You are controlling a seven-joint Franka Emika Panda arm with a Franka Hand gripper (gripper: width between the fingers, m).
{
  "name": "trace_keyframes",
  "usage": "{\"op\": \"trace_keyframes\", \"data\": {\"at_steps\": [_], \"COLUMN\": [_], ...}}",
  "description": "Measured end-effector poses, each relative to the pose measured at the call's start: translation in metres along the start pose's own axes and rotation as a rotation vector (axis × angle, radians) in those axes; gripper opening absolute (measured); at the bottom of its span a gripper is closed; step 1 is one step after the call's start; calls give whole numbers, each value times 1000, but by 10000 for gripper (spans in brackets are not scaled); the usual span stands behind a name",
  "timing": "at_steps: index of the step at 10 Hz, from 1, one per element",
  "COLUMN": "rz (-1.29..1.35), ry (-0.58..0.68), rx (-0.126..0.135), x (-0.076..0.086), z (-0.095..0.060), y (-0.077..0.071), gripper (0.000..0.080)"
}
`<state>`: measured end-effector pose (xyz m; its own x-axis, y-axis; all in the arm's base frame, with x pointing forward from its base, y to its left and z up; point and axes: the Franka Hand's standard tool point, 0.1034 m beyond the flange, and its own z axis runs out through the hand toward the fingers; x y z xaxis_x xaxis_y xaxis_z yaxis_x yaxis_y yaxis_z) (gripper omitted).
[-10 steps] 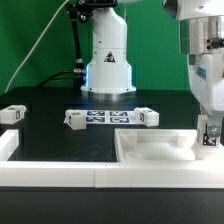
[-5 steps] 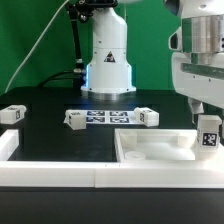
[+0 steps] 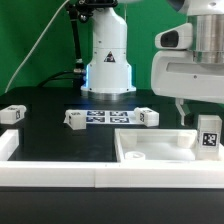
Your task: Assemble one leg
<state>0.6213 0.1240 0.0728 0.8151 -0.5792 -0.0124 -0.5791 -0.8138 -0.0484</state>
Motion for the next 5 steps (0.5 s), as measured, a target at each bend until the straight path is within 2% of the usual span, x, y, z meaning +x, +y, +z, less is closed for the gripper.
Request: {"op": "trace_keyframes", "data": {"at_steps": [3,5], "rz": [-336,-438], "ry": [6,8], "rx": [-34,-39], "x": [0,3], "z": [0,0], "y": [1,4], "gripper": [649,649]}}
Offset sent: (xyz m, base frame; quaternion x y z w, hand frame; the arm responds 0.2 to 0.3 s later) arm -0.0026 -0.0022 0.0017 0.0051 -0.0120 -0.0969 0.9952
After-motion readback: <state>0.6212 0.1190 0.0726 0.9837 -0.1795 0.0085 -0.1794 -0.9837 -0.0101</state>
